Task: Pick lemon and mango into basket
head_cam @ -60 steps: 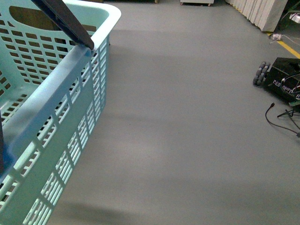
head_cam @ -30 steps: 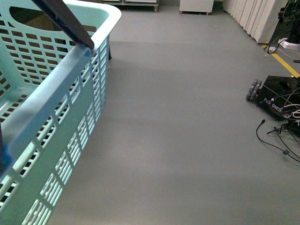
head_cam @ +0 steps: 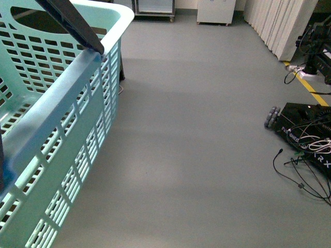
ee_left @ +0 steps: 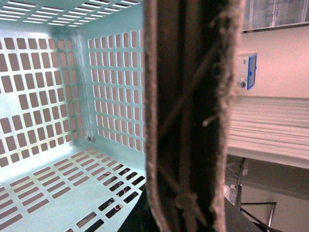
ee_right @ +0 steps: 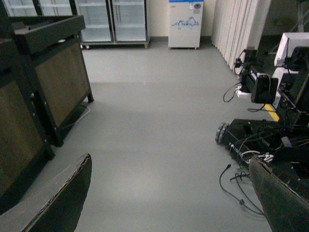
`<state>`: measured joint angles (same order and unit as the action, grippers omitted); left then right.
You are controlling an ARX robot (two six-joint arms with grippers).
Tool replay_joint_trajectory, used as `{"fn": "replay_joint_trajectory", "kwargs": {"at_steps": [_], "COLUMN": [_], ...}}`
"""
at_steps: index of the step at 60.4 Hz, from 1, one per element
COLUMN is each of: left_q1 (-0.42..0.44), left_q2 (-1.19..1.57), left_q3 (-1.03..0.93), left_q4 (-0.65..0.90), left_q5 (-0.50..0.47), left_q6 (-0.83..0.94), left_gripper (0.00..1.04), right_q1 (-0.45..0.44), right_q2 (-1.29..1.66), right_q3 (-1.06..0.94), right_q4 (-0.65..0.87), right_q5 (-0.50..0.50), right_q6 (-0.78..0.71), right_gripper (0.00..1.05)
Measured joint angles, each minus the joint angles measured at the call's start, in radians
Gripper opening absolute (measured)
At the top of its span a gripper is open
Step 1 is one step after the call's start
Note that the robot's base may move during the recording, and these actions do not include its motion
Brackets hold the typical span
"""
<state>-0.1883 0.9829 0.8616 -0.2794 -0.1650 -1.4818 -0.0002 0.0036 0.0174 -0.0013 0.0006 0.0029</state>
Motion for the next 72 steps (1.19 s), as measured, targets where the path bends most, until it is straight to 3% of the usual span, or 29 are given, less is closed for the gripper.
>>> {"fn": "replay_joint_trajectory", "kwargs": {"at_steps": [72], "left_q1": [-0.008], "left_q2": [0.001], "left_q3": [0.002], "left_q4": [0.0], "left_q5": [0.011], "left_q6": [-0.009], "left_gripper": [0.05], "right_q1": [0.0], "right_q2": [0.0], "right_q3": [0.0], "right_q4": [0.0], "right_q5": [0.003], "right_q6": [0.0], "right_gripper": [0.96]}}
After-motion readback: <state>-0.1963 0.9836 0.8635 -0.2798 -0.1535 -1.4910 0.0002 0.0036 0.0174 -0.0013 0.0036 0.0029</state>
